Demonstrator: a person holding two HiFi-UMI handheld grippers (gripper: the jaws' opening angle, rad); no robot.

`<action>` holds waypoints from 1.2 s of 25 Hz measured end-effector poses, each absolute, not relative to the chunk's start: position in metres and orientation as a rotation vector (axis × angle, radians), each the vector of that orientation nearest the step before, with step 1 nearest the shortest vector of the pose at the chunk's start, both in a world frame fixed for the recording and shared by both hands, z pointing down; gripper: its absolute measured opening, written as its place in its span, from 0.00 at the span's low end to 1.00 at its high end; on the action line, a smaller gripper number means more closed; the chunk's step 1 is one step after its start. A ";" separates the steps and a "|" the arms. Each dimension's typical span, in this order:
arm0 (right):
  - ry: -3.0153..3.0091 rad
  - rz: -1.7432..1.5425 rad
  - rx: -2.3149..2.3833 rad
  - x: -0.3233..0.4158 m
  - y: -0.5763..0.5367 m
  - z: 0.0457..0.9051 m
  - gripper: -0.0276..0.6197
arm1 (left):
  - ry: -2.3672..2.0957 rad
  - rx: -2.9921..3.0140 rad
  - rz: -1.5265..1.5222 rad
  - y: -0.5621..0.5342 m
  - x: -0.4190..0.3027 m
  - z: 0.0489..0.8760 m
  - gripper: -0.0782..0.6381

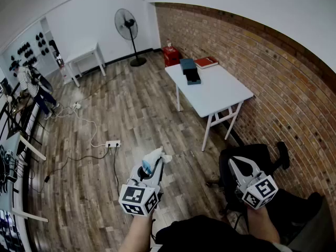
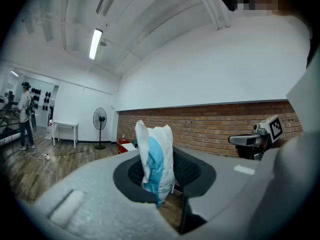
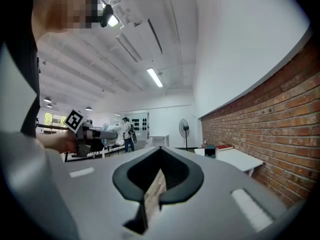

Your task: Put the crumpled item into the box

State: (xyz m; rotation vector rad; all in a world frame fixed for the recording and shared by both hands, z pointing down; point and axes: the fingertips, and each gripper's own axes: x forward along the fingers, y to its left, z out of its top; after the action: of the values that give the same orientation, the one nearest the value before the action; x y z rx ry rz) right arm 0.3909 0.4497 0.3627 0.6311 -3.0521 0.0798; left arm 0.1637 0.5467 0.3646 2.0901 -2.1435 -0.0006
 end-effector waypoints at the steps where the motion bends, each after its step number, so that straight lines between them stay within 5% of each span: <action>1: -3.052 0.089 0.630 0.390 0.449 0.363 0.04 | -2.140 2.086 -0.001 0.547 0.162 0.366 0.22; 30: -2.979 0.307 0.532 0.297 0.483 0.415 0.04 | -2.065 2.023 -0.005 0.583 0.090 0.407 0.22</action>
State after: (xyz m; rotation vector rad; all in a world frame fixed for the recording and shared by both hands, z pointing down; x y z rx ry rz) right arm 0.2974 0.4833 0.4154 0.5321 -2.9789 0.3073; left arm 0.0898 0.5834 0.4073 2.0233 -2.0650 -0.0052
